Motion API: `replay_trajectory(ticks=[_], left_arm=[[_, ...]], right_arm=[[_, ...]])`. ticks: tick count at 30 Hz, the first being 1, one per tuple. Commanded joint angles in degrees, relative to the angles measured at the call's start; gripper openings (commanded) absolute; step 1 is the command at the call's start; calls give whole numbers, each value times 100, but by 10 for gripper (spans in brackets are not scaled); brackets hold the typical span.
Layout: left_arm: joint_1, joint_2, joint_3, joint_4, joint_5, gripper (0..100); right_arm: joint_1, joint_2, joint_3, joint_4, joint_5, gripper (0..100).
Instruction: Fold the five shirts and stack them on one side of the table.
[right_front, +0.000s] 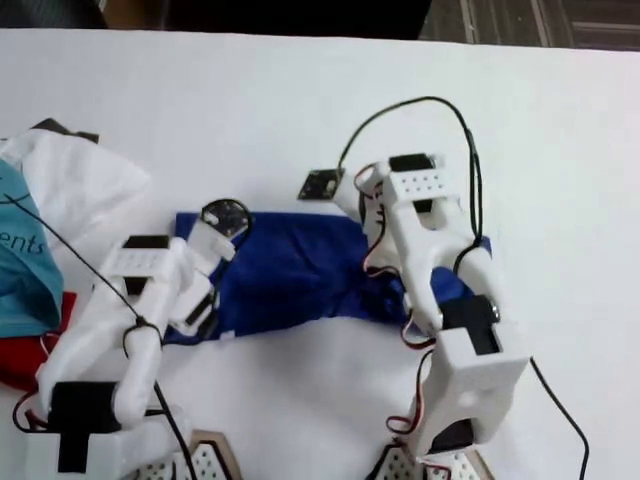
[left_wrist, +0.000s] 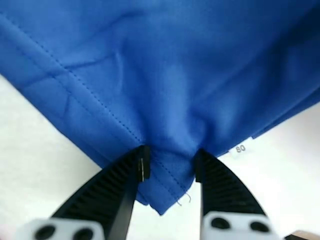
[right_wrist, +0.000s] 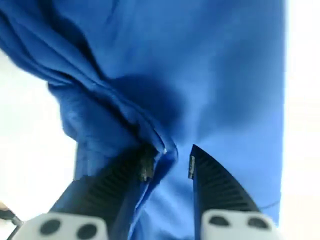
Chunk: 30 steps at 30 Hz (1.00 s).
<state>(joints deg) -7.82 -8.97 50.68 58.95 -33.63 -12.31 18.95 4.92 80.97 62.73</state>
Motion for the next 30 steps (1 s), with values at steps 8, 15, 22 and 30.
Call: replay_trajectory(ticks=[8, 15, 22, 30], left_arm=[[-44, -9, -13, -387, -9, 161], [-44, -9, -13, -387, -18, 161], [-44, -9, -13, -387, -18, 161], [-44, -9, -13, -387, -18, 161]], right_arm=[[892, -224, -985, 286, -158, 130], [637, -1288, -519, 1710, 9, 125], [-136, -2958, 1758, 1499, 176, 130], [-171, -3486, 3543, 470, 123, 181]])
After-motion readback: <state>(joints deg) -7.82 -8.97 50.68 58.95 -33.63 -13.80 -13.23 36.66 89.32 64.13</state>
